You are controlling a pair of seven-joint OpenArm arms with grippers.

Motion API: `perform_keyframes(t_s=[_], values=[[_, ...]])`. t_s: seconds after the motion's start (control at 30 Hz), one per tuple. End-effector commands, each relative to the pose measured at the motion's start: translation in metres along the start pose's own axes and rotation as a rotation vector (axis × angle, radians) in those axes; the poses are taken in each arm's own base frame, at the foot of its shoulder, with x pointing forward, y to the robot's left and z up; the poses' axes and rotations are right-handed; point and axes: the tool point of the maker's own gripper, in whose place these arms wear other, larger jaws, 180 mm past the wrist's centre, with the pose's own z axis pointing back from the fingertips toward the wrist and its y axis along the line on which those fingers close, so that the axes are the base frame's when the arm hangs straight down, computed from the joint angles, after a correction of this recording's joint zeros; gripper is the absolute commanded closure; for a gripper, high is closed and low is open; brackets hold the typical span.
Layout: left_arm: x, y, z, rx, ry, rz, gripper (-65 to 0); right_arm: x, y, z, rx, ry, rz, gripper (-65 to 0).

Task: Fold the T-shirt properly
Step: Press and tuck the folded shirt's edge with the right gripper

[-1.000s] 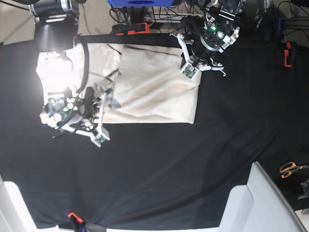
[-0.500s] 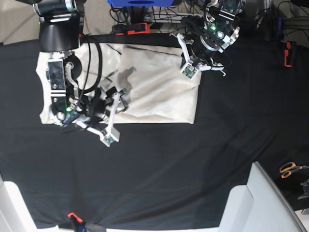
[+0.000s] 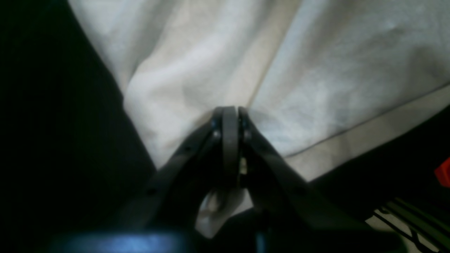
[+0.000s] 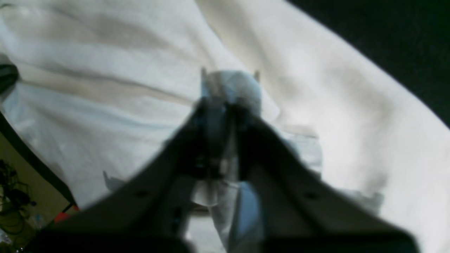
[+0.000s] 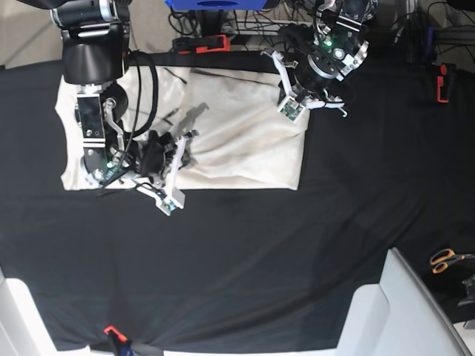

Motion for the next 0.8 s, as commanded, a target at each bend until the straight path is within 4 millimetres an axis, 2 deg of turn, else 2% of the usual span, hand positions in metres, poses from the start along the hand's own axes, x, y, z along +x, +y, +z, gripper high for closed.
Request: perform_keyframes(t_s=[0.0, 0.17, 0.23, 0.43, 0.6, 0.67, 0.77], values=[[-0.008, 0.001, 0.002, 0.002, 0.032, -0.011, 0.0, 0.022, -0.004, 0.007, -0.007, -0.056, 0.019, -0.8], [-0.008, 0.002, 0.002, 0.005, 0.031, -0.010, 0.0, 0.028, -0.007, 0.010, -0.020, -0.066, 0.028, -0.3], [-0.012, -0.001, 0.005, 0.001, 0.038, -0.007, 0.0, 0.029, -0.017, 0.017, -0.049, -0.070, 0.040, -0.3], [-0.013, -0.004, 0.006, -0.003, 0.041, -0.006, 0.0, 0.040, -0.024, 0.024, -0.069, -0.090, 0.055, -0.3], [-0.013, -0.004, 0.006, -0.003, 0.041, -0.006, 0.0, 0.034, -0.023, 0.029, -0.078, -0.044, 0.060, -1.5], [-0.014, -0.003, 0.006, -0.002, 0.042, -0.005, 0.0, 0.031, -0.022, 0.034, -0.090, -0.036, 0.062, -7.8], [-0.014, -0.003, 0.006, -0.002, 0.042, -0.005, 0.0, 0.028, -0.026, 0.039, -0.099, -0.065, 0.008, -24.9]])
